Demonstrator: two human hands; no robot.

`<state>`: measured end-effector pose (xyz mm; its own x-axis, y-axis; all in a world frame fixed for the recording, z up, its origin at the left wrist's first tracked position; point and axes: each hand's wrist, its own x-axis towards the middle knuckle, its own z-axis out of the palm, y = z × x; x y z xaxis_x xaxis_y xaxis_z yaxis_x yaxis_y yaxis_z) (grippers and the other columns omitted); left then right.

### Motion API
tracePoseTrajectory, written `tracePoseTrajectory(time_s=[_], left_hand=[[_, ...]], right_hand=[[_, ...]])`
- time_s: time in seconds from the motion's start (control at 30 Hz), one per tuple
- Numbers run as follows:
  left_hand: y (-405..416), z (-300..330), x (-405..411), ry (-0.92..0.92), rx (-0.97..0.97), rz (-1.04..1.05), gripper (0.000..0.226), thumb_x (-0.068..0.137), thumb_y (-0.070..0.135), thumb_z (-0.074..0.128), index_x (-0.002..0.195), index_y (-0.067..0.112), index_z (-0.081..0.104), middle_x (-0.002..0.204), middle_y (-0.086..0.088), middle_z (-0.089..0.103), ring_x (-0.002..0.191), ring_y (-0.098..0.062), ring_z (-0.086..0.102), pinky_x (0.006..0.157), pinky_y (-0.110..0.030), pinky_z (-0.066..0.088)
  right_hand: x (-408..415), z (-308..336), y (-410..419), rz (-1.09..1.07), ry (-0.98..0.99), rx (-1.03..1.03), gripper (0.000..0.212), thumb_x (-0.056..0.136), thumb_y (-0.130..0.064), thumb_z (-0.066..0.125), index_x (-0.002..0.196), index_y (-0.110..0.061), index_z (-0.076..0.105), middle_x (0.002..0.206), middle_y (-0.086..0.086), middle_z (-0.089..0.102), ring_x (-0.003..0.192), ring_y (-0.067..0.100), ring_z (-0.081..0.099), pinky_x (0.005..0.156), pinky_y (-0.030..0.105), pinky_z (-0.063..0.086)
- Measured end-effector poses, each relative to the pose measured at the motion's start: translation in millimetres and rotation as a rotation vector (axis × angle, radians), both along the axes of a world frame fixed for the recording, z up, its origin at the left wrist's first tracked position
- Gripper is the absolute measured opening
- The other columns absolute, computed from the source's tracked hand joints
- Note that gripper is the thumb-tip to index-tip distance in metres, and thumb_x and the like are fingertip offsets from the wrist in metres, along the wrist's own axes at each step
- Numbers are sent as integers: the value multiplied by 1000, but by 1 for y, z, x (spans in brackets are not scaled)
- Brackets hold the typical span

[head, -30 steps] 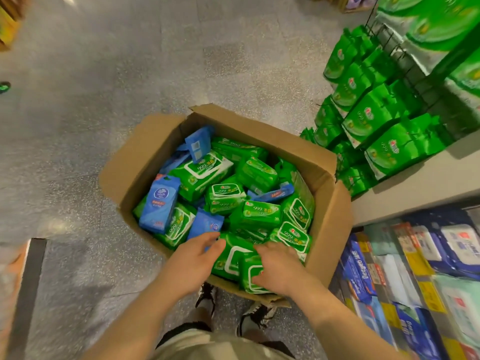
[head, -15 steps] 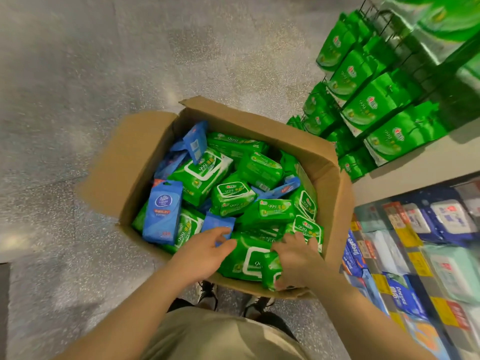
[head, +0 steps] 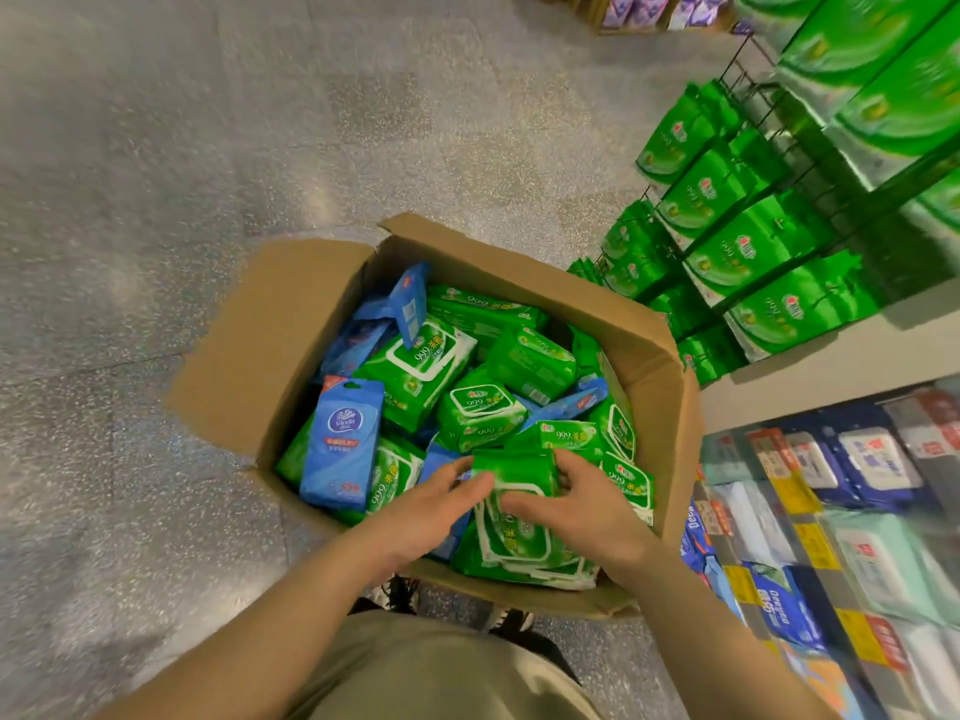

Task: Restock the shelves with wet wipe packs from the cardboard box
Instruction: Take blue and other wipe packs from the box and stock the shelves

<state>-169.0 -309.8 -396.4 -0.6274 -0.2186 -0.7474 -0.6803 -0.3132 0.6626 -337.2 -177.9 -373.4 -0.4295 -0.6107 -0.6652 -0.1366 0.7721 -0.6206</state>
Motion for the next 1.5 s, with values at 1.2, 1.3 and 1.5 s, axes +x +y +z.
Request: tracePoseTrajectory(time_s=[1.2, 1.3, 1.5], left_hand=[[-22, -14, 76, 116, 394, 1036, 58, 78, 29, 71, 132, 11, 64, 118, -15, 75, 110, -34, 72, 87, -43, 61], [-20, -12, 66, 159, 401, 1055, 44, 92, 25, 67, 134, 15, 62, 119, -14, 75, 109, -34, 73, 79, -44, 62], [-19, -2, 26, 263, 402, 937, 47, 93, 42, 63, 137, 27, 59, 126, -5, 73, 115, -30, 71, 95, -64, 54]], right_hand=[[-25, -43, -128, 810, 691, 56, 96, 57, -67, 84, 128, -13, 49, 121, 8, 46, 118, 30, 44, 105, 38, 34], [-1, 4, -110, 310, 348, -139, 76, 63, -47, 93, 119, -20, 50, 115, -1, 56, 109, 17, 56, 91, 31, 45], [35, 59, -94, 77, 190, -68, 80, 64, -55, 85, 124, -24, 42, 121, -5, 57, 109, 16, 60, 91, 33, 50]])
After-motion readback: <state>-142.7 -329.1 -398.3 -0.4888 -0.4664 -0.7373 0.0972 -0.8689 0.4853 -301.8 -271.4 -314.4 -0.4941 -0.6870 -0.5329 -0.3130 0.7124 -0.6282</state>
